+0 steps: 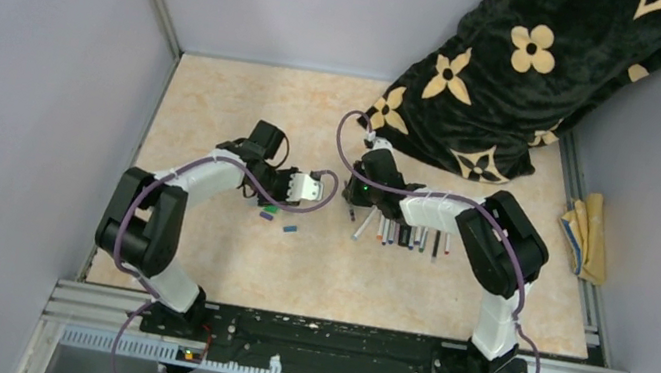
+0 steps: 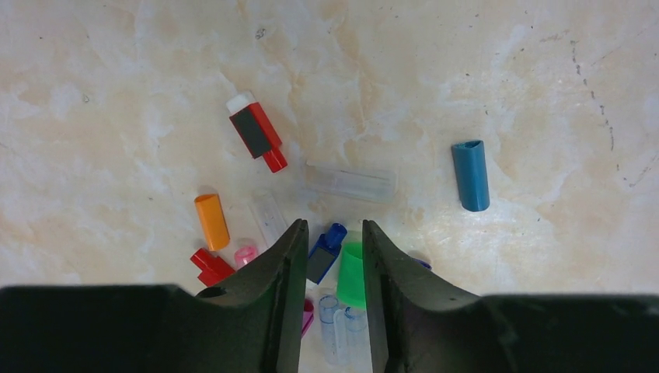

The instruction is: Open the pen caps

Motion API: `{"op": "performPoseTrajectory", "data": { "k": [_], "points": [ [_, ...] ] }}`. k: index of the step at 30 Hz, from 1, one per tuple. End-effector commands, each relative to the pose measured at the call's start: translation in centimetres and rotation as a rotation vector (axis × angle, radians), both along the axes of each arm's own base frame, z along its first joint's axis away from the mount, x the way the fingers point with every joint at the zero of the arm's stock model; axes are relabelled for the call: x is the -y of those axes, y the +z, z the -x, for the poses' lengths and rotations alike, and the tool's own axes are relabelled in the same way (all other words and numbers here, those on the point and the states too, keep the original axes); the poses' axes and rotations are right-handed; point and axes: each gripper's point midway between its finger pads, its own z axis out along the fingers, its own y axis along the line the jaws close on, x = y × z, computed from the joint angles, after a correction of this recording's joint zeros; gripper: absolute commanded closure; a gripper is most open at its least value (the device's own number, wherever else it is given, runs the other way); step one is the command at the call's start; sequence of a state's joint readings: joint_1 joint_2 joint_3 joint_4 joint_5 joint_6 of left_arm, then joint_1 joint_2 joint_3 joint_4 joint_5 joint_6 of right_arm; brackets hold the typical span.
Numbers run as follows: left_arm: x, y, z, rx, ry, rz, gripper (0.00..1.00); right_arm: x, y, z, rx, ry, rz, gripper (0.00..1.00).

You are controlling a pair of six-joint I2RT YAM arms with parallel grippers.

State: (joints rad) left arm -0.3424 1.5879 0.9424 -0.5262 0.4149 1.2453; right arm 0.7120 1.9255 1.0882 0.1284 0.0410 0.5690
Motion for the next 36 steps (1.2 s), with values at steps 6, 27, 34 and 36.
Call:
{"op": "performPoseTrajectory", "data": {
  "k": [6, 27, 34, 36],
  "points": [
    [1.8, 3.4, -1.8, 0.013, 0.082, 0.11, 0.44, -1.1, 2.3, -0.5, 0.065, 0.012, -0.026, 0.68],
    [-8.6, 15.0, -4.5, -0.064, 0.686, 0.636, 0.01, 17.1, 17.2, 4.3, 0.309, -0.355, 0.07, 0.01],
    [-10.9, 10.1, -5.3, -0.014, 0.926, 0.687, 0.01, 33.3, 17.2, 6.9, 0.518, -0.865, 0.389, 0.01],
    [-10.7, 9.1, -5.3, -0.002, 0.938, 0.719, 0.01, 35.0, 18.4, 7.5, 0.658, -0.925, 0.404, 0.01]
  ]
}}
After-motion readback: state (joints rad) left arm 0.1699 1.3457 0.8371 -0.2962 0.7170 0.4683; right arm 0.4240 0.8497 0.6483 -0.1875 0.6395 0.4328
